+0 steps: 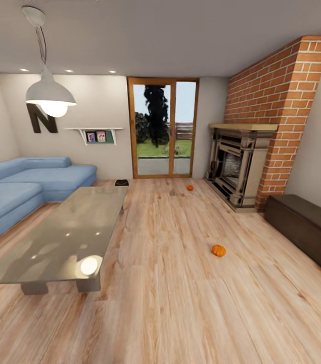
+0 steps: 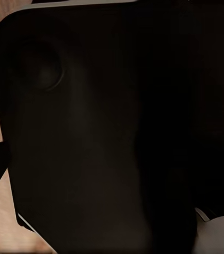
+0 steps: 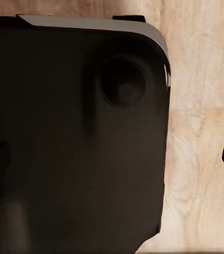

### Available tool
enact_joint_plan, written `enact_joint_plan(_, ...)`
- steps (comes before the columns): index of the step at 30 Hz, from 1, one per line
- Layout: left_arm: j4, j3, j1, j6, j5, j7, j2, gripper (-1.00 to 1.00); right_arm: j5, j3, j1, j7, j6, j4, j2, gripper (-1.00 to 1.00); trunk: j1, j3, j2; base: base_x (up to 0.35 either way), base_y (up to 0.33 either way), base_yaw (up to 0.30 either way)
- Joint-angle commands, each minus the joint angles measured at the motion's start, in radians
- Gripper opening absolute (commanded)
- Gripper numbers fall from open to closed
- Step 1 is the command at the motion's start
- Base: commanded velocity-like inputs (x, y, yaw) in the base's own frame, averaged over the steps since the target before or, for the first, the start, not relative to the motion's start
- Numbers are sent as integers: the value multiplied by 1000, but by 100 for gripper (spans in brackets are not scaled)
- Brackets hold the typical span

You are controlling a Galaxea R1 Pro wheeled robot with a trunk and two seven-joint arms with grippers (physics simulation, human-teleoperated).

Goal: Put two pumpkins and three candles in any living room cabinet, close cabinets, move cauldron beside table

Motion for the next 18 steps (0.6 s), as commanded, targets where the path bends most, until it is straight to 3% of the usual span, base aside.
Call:
enact_joint_plan(1, -2, 0, 1, 0, 0, 0, 0, 100, 0, -1, -1, 0, 0, 0, 0, 100, 0, 0, 0, -129, 0, -143)
enact_joint_plan(18, -2, 1, 0, 0, 2, 7, 0, 100, 0, -1, -1, 0, 0, 0, 0, 100, 0, 9, 0, -20, -3, -218)
